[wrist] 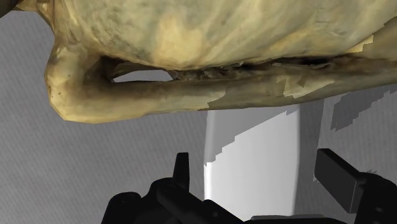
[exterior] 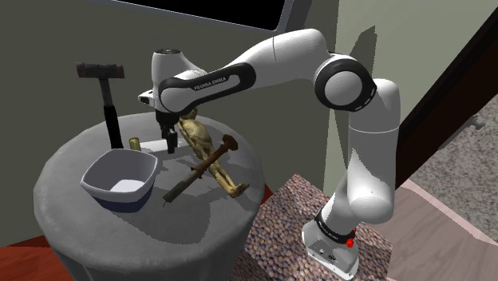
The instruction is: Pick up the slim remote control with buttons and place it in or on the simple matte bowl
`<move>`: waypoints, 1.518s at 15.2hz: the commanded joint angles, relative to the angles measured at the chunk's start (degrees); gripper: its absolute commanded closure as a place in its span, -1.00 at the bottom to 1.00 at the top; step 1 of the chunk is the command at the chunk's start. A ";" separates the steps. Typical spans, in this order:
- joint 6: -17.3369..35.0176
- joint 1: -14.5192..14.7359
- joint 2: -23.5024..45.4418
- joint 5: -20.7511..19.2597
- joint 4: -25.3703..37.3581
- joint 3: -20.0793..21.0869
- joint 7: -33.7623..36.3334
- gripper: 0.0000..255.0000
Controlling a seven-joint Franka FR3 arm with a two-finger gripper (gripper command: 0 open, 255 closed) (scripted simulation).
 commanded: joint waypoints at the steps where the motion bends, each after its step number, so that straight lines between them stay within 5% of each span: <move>1: 0.32 -0.04 0.05 -0.01 -0.23 -0.02 -0.04 -1.00; 6: 0.30 -0.04 0.05 -0.01 -0.22 -0.02 -0.04 -1.00; 7: 0.30 -0.04 0.05 -0.01 -0.22 -0.02 -0.04 1.00; 23: -4.07 -0.17 -2.24 0.46 1.90 0.22 -0.30 1.00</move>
